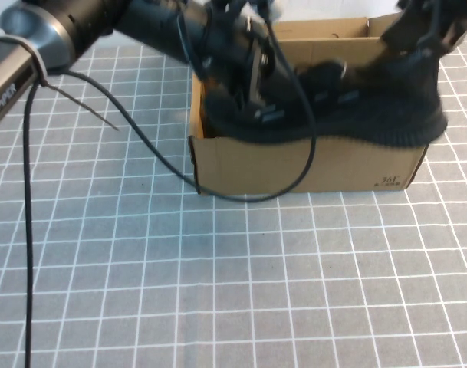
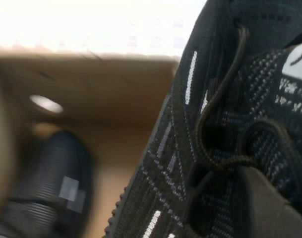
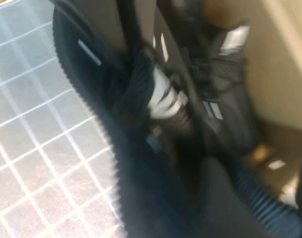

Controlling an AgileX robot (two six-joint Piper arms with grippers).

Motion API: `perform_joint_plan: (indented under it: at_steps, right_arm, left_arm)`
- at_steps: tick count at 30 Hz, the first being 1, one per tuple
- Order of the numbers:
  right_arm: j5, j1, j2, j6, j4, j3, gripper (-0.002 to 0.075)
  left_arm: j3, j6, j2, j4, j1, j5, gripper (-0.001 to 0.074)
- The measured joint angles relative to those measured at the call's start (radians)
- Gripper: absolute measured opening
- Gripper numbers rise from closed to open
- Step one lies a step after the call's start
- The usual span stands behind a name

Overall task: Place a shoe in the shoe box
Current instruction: Hand over the shoe, then place the shoe in the shoe box

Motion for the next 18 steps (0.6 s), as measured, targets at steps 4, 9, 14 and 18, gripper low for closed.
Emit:
perform_joint_plan:
  at_steps: [4,9,14,18]
  right_arm:
    - [0.007,0.0,-0.046,0.087,-0.036,-0.008,0.0123]
    - [0.007,0.0,-0.073,0.154,-0.064,-0.008,0.0003]
    - [0.009,0.0,-0.083,0.203,-0.086,-0.008,-0.0013]
    - [0.011,0.0,-0.099,0.22,-0.091,-0.008,-0.0014]
  left_arm:
    - [-0.055,0.006,0.0,0.0,0.0,-0.093,0.003]
    - [-0.063,0.033,0.002,0.005,0.0,-0.195,0.0029]
    - [-0.063,0.041,0.012,0.006,-0.002,-0.274,0.0029]
    - [-0.063,0.045,0.05,0.002,-0.002,-0.281,0.0029]
